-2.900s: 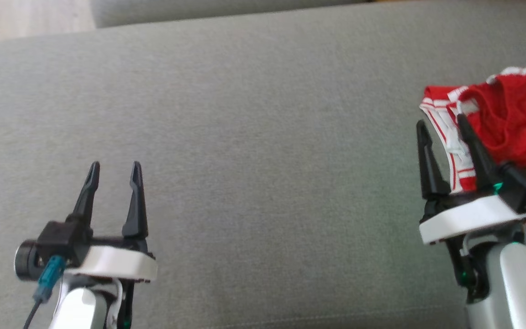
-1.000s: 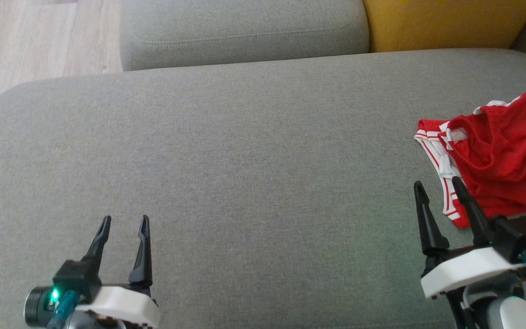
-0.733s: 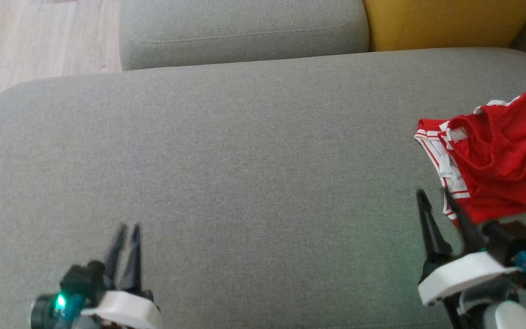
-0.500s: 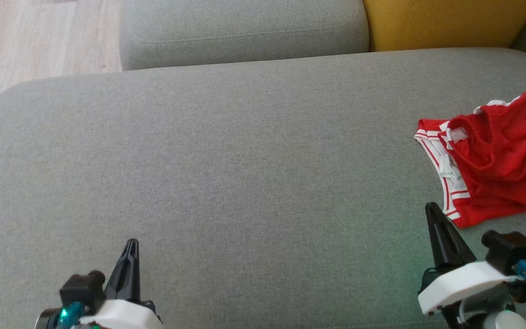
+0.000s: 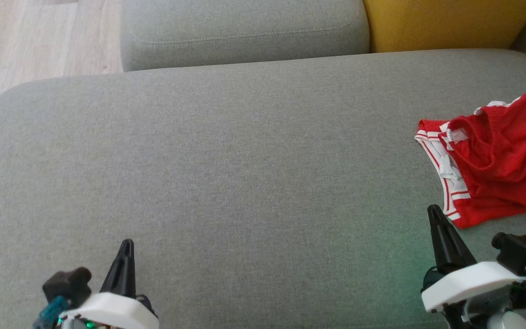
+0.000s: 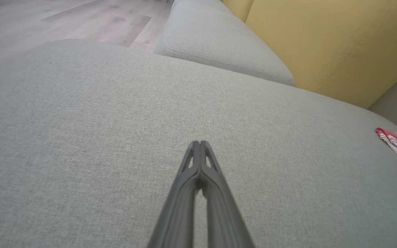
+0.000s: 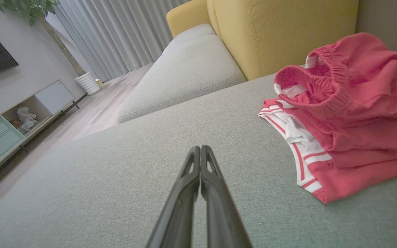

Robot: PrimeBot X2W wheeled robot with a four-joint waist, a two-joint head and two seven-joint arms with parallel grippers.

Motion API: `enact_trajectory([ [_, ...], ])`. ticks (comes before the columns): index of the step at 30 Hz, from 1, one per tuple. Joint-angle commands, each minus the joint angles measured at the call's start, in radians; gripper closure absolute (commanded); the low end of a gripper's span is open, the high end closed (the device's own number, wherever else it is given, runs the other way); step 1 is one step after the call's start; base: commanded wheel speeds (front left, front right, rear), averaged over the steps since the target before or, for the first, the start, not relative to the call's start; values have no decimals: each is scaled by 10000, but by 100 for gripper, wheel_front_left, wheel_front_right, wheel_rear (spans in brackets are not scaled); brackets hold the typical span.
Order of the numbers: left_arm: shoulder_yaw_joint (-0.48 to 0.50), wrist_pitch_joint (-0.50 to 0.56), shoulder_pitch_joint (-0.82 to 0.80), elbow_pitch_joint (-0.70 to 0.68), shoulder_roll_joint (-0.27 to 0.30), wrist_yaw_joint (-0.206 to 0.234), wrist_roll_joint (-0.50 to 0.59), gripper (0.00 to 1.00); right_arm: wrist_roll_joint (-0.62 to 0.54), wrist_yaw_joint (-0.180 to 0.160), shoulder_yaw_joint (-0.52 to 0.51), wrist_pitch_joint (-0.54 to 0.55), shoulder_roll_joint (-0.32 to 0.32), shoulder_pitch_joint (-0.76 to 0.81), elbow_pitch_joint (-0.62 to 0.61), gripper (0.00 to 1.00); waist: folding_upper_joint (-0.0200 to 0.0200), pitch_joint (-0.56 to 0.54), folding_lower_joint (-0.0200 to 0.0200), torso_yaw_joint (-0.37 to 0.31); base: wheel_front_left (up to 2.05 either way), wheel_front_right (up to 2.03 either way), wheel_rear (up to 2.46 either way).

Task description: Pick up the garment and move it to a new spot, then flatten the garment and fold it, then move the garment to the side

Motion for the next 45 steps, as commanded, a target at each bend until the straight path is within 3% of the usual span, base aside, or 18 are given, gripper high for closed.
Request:
enact_trajectory([
  [1, 275, 29, -488, -275, 34, -109, -256, 100, 313, 18, -22, -88, -146, -519, -271, 100, 0, -2, 0, 1, 0, 0, 0],
  [45, 1398, 1055, -1222, 199, -339, -1077, -5085, 100, 5506, 43, -329, -89, -290, -1176, 712, 100, 0, -70, 0, 49, 0, 0, 0],
])
